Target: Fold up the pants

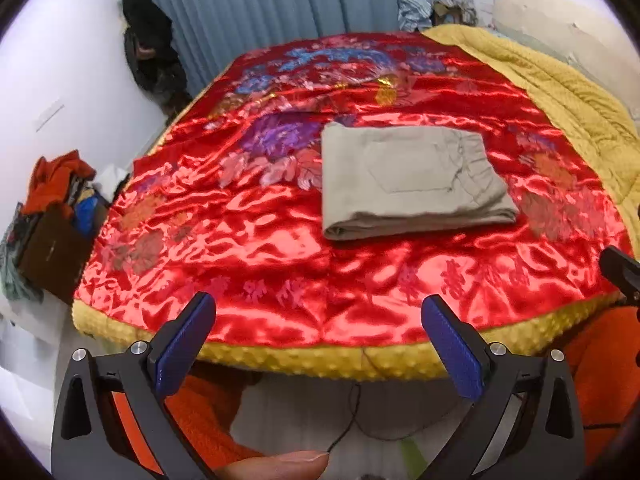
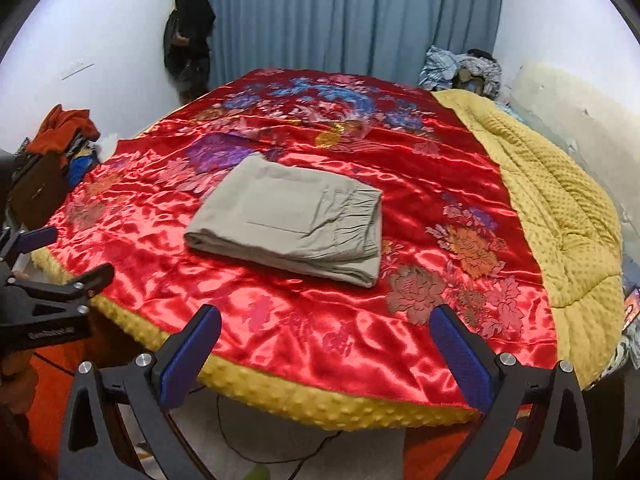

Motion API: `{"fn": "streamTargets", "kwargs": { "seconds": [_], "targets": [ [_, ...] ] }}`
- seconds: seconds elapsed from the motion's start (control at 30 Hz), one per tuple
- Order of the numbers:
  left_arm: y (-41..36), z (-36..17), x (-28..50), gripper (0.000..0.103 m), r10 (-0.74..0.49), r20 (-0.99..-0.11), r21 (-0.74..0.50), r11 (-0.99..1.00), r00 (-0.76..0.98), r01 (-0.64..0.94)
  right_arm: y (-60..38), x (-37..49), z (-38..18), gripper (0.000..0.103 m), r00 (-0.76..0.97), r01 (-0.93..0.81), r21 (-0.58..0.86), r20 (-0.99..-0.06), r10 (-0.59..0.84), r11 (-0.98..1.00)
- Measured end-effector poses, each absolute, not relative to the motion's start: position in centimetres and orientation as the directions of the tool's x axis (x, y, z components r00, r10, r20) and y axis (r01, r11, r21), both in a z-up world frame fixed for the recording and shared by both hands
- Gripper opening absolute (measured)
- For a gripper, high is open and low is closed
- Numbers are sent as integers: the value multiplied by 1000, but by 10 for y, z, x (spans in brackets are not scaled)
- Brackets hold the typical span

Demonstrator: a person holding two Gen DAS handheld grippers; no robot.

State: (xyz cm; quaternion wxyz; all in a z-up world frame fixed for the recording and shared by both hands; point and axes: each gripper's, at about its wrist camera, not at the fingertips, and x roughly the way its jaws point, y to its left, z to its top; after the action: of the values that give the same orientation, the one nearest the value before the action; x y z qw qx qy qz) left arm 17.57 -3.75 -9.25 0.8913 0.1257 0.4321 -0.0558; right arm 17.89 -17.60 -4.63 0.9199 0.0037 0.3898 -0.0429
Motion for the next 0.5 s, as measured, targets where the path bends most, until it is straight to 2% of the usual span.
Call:
{"fn": "streamTargets", "kwargs": {
  "seconds": [0.5],
  "targets": [
    [-44, -70, 164, 102, -34, -775, 154, 958, 632, 241, -176, 174, -29, 102, 660, 101, -66, -742, -117, 993]
  ]
}}
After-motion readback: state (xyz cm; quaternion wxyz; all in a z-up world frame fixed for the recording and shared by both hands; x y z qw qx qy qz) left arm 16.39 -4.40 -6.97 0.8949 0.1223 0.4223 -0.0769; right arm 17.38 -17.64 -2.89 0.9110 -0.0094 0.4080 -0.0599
